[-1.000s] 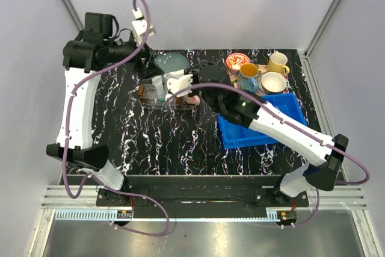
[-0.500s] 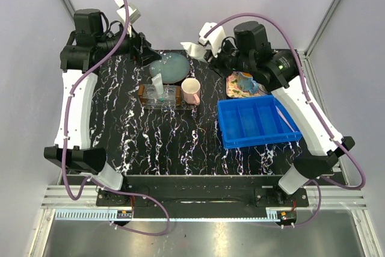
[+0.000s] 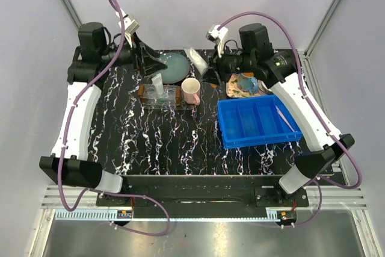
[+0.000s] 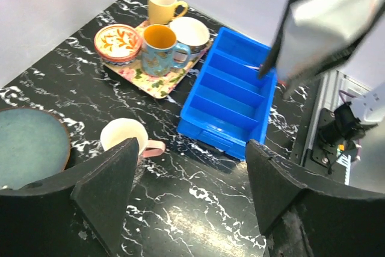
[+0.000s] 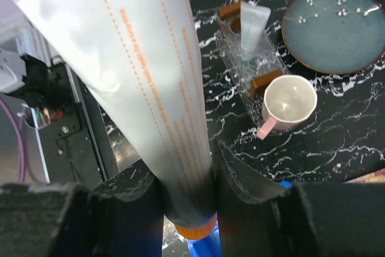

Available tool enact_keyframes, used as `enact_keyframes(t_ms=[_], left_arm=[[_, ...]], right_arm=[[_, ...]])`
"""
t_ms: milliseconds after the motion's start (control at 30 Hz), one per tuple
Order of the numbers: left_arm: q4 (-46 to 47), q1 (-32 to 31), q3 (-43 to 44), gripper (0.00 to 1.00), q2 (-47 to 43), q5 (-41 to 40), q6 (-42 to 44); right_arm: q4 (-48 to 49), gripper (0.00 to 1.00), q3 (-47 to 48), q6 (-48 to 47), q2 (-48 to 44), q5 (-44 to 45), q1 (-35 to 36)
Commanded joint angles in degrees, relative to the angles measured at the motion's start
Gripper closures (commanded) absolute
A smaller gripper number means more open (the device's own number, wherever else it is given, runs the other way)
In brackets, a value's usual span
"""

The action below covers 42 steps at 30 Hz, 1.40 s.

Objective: Prepare toiletry sets of a toothbrush and toothpaste on the tray

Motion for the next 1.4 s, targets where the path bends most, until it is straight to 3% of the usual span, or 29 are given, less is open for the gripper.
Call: enact_keyframes(t_ms=[0, 133, 267, 767, 1367], left_arm=[[12.71, -1.51, -6.69, 0.24, -5.83, 6.58, -2.76], [16.92, -3.61, -9.16, 0.22, -6.71, 6.67, -6.18], [27.55, -5.72, -12.59, 0.21, -7.76, 5.44, -11.81], [40.84, -8.63, -20.24, 0.14, -8.99, 1.75, -19.2], [40.14, -8.45, -22.26, 0.1, -10.31, -0.8, -18.23]], right_arm=[[9.26, 0.94, 0.67, 6.92, -0.73, -9.96, -2.61], [10.4, 0.95, 0.67, 9.12, 0.58, -13.82, -2.87], [11.81, 0.96, -0.21, 10.7, 1.38, -16.81, -2.87], [13.83, 0.97, -2.5, 11.76, 1.64, -18.93, -2.87], [13.92, 0.97, -2.32, 11.32, 0.5, -17.17, -2.87]])
